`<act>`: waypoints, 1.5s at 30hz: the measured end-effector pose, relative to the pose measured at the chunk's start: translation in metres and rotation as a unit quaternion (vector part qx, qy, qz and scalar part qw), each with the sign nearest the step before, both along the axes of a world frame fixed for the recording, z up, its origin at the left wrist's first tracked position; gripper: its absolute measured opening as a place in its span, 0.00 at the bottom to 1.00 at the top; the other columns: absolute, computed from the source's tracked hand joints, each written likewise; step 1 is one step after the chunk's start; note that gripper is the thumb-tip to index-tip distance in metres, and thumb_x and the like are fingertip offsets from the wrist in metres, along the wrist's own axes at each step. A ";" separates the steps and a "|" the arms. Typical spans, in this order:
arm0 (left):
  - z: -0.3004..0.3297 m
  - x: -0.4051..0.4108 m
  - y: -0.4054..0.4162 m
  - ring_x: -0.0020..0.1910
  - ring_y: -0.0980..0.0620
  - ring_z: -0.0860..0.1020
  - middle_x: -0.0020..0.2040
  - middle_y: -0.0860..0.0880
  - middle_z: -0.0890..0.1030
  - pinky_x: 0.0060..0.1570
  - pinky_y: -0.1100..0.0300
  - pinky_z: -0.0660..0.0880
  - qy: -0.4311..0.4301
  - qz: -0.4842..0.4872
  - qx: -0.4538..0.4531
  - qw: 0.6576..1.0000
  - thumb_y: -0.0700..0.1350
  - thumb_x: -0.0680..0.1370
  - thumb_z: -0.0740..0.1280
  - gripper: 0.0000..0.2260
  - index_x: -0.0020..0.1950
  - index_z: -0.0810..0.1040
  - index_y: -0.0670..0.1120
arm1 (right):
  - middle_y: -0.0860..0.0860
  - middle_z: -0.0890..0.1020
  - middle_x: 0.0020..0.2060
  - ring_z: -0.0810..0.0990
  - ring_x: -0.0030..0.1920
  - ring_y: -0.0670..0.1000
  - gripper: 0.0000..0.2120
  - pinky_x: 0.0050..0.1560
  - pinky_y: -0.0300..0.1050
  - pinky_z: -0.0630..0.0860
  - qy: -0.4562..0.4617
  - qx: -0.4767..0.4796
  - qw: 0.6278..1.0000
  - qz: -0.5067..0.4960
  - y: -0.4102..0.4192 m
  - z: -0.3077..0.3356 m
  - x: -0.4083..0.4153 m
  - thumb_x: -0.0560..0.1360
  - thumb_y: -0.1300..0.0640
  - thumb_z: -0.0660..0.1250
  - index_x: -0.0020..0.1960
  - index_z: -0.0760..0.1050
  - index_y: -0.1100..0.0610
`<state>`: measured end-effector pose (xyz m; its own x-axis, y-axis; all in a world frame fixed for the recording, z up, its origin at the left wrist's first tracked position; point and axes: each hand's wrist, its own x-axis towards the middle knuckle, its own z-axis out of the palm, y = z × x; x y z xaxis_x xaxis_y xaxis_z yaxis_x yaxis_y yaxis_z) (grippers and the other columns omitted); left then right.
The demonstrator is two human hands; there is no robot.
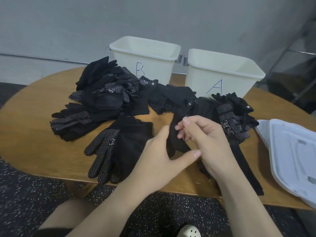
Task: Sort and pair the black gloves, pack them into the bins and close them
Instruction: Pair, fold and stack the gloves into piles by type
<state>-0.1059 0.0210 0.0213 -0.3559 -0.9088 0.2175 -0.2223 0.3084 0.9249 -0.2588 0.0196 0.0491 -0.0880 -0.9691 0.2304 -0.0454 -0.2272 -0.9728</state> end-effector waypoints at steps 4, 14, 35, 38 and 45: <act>-0.003 0.000 -0.006 0.54 0.57 0.84 0.53 0.56 0.86 0.54 0.61 0.80 0.152 -0.002 0.044 0.987 0.50 0.78 0.71 0.11 0.61 0.81 0.56 | 0.56 0.86 0.44 0.83 0.42 0.53 0.11 0.45 0.44 0.77 -0.077 -0.006 0.997 0.026 0.000 0.000 -0.004 0.80 0.54 0.65 0.46 0.86 0.52; -0.003 0.016 -0.013 0.62 0.45 0.83 0.60 0.42 0.85 0.57 0.54 0.81 0.335 0.002 0.187 0.923 0.42 0.84 0.62 0.12 0.59 0.86 0.45 | 0.48 0.84 0.53 0.84 0.53 0.45 0.16 0.59 0.44 0.80 0.030 0.053 0.990 -0.127 -0.002 -0.009 -0.013 0.73 0.48 0.76 0.59 0.80 0.47; -0.023 0.087 -0.033 0.50 0.49 0.75 0.47 0.52 0.76 0.53 0.52 0.73 -0.232 0.273 -0.040 0.933 0.50 0.80 0.69 0.16 0.65 0.76 0.44 | 0.50 0.84 0.43 0.83 0.47 0.53 0.12 0.42 0.45 0.76 0.389 0.168 0.888 -0.179 0.010 -0.028 -0.013 0.76 0.50 0.75 0.52 0.77 0.55; -0.022 0.085 -0.032 0.54 0.45 0.77 0.52 0.47 0.79 0.56 0.49 0.74 -0.290 0.282 -0.047 0.913 0.55 0.80 0.69 0.19 0.64 0.77 0.42 | 0.53 0.81 0.56 0.80 0.57 0.56 0.26 0.55 0.51 0.78 0.421 0.146 0.874 -0.194 0.016 -0.029 -0.009 0.75 0.52 0.76 0.69 0.71 0.55; -0.024 0.079 -0.028 0.59 0.41 0.78 0.58 0.43 0.80 0.60 0.46 0.71 -0.363 0.311 -0.058 0.876 0.61 0.79 0.68 0.25 0.64 0.77 0.41 | 0.55 0.72 0.73 0.67 0.75 0.55 0.24 0.76 0.51 0.64 0.547 0.018 0.826 -0.136 0.019 -0.035 0.004 0.81 0.50 0.67 0.74 0.72 0.59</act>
<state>-0.0267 -0.0073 -0.0026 0.1173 -0.9628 0.2436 -0.8979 0.0020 0.4403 -0.2548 0.0384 0.0138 -0.0620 -0.9556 0.2881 -0.9465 -0.0354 -0.3208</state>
